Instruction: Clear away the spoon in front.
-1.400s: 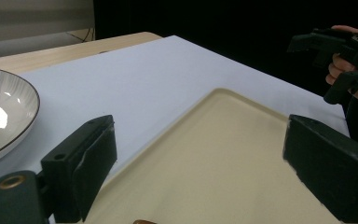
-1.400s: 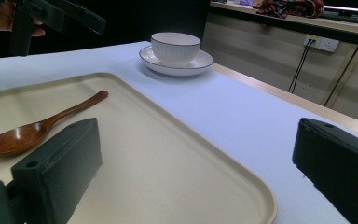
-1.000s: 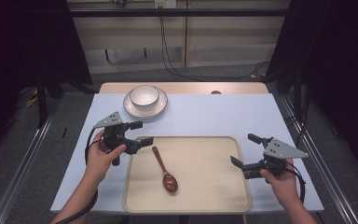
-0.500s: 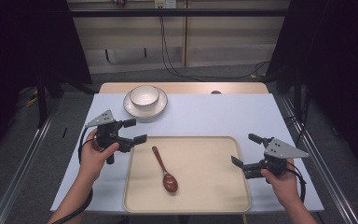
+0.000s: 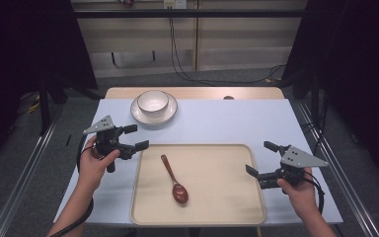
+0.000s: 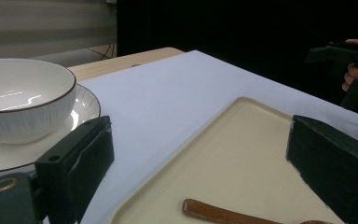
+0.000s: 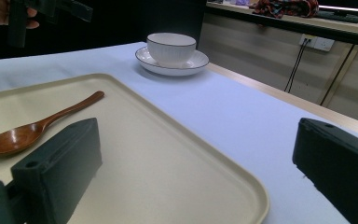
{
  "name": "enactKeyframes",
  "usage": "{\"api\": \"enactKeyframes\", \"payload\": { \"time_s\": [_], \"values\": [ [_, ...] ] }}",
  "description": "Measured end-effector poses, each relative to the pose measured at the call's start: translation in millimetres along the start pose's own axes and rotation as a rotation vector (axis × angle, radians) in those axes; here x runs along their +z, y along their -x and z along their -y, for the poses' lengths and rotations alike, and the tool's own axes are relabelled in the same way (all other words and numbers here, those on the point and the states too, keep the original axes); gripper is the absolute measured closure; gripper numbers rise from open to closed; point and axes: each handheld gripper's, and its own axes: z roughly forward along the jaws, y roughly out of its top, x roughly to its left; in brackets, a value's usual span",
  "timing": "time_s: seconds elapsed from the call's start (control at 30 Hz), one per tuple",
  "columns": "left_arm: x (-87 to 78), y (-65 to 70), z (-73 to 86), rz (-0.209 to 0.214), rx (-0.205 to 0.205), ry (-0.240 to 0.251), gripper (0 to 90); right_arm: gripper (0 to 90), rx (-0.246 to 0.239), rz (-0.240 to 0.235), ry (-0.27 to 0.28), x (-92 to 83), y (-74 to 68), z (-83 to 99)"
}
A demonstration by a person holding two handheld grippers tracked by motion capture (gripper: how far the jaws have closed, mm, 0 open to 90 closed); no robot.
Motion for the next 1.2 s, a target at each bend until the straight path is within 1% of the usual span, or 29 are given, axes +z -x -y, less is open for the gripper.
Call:
{"api": "enactKeyframes", "payload": {
  "time_s": [0.07,0.1,0.27,0.33,0.7,0.73,0.8,0.83,0.87,0.93,1.0,1.07,1.1,1.13,1.2],
  "values": [
    [-1.2,-0.6,-0.2,0.002,0.0,0.003,7.6,0.9,0.0,0.0,0.001,-0.1,0.1,0.0],
    [-2.0,-1.0,-0.4,-0.005,0.003,0.002,7.5,0.9,0.0,0.0,0.0,-0.3,0.2,0.0],
    [-6.1,-4.0,-0.3,-0.011,-0.003,0.006,7.4,0.9,-0.003,0.0,0.0,-1.3,1.5,-0.2],
    [-7.7,-5.5,0.6,-0.018,-0.002,0.009,7.3,0.8,0.0,-0.002,-0.007,-1.7,1.6,0.0],
    [-13.3,-12.2,4.3,-0.03,-0.007,0.011,6.9,0.8,-0.001,-0.003,-0.01,-2.0,1.8,0.2],
    [-14.2,-13.3,4.5,-0.03,0.002,0.006,6.8,0.8,0.0,-0.004,-0.011,-2.0,1.7,0.2],
    [-15.6,-14.2,5.2,-0.038,0.001,0.01,6.6,0.8,-0.002,0.005,-0.004,-1.8,2.0,0.3],
    [-17.3,-15.5,6.3,-0.038,0.001,0.014,6.5,0.8,-0.002,0.017,0.004,-1.2,1.7,0.6],
    [-18.5,-16.7,6.7,-0.041,0.007,0.011,6.5,0.8,-0.003,0.017,0.003,-1.4,1.9,0.6],
    [-19.0,-17.1,7.4,-0.037,0.007,0.015,6.3,0.8,-0.003,0.017,0.004,-1.3,2.0,0.7],
    [-20.8,-18.1,8.1,-0.047,0.014,0.006,6.3,0.8,-0.003,0.017,0.004,-1.3,1.9,0.7],
    [-22.7,-19.4,9.1,-0.049,0.021,0.008,6.2,0.8,-0.003,0.017,0.003,-1.3,2.0,0.7],
    [-23.1,-19.8,9.8,-0.043,0.02,0.011,6.2,0.8,-0.003,0.017,0.003,-1.3,2.0,0.8],
    [-23.7,-20.3,10.3,-0.051,0.028,0.006,6.2,0.8,0.001,0.018,0.0,-1.5,1.8,0.8],
    [-24.3,-20.6,11.2,-0.048,0.029,0.008,6.2,0.7,0.001,0.021,0.0,-0.9,1.8,0.9]
  ]
}}
